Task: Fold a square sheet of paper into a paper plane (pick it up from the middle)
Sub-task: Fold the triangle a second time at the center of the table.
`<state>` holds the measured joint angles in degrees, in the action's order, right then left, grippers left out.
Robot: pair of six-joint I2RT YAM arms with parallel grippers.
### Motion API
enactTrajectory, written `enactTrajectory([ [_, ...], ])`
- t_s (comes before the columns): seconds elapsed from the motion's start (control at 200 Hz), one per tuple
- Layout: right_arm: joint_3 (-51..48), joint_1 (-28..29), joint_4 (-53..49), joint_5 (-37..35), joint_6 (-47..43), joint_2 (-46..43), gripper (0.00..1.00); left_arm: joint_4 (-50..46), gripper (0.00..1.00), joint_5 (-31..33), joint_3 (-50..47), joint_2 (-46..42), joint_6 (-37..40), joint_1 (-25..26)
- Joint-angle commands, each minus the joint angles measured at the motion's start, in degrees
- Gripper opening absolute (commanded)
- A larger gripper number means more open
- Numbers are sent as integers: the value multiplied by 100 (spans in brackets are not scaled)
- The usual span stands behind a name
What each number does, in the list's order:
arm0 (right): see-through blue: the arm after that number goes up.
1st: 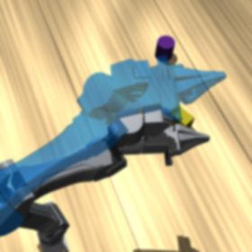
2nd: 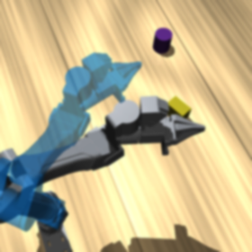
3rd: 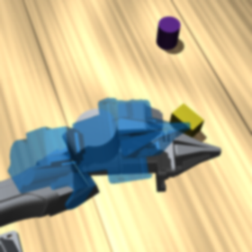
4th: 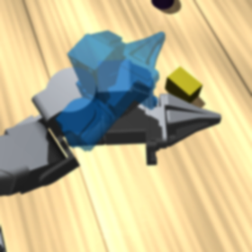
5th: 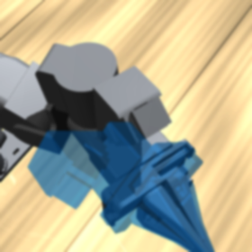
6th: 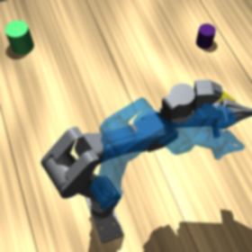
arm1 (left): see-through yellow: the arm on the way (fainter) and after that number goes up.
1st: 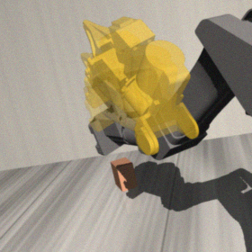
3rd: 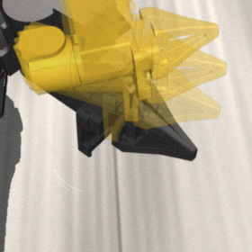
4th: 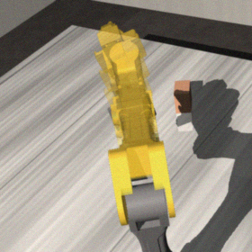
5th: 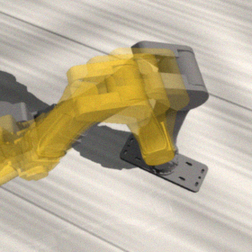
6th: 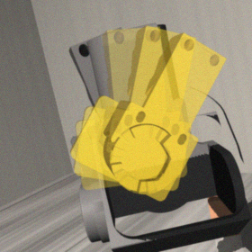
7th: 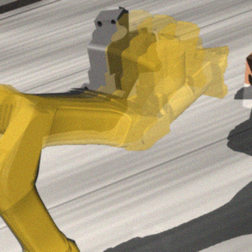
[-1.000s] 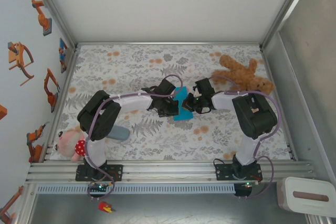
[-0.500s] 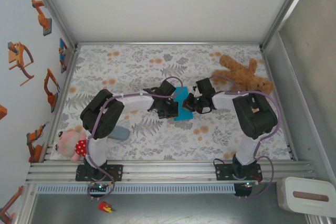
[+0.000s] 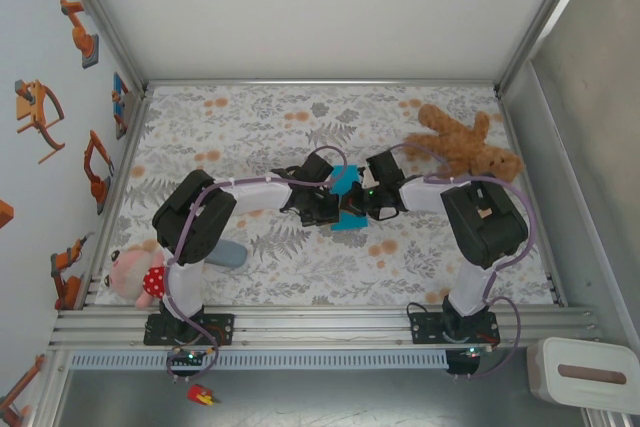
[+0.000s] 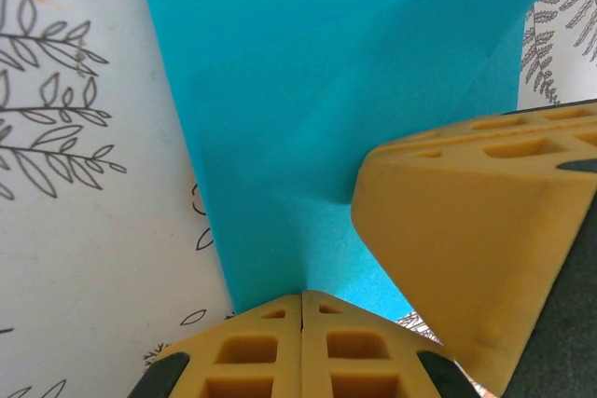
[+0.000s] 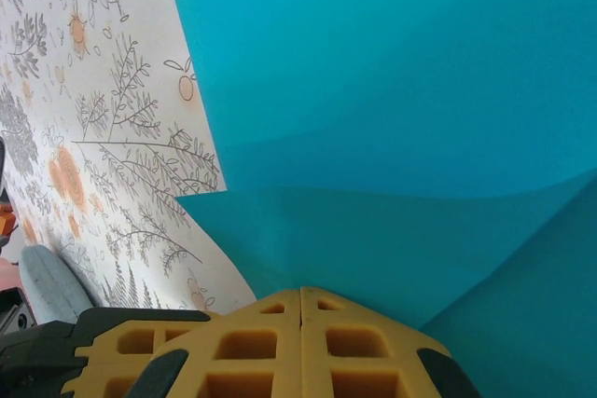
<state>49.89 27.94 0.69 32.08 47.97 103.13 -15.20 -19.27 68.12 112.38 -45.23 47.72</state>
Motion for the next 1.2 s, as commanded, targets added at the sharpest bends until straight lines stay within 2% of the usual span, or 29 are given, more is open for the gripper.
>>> enactTrajectory([
  [0.0,-110,24,-22,-38,-23,73,0,-211,0,37,-148,67,-78,-26],
  [0.16,-69,-142,-139,-344,-168,177,0,-267,0,35,-217,56,-125,-35],
  [0.561,375,-1322,-204,-450,-562,408,0,-432,0,-65,-232,34,-136,-97],
  [0.851,231,-1167,-381,-325,-685,-482,0,-396,0,-200,52,162,-73,-95],
  [1.012,159,-683,-356,-92,-710,-341,0,-370,0,-184,64,136,-56,-96],
  [1.197,335,-566,-395,-84,-732,23,0,-318,0,-191,101,55,-38,-97],
])
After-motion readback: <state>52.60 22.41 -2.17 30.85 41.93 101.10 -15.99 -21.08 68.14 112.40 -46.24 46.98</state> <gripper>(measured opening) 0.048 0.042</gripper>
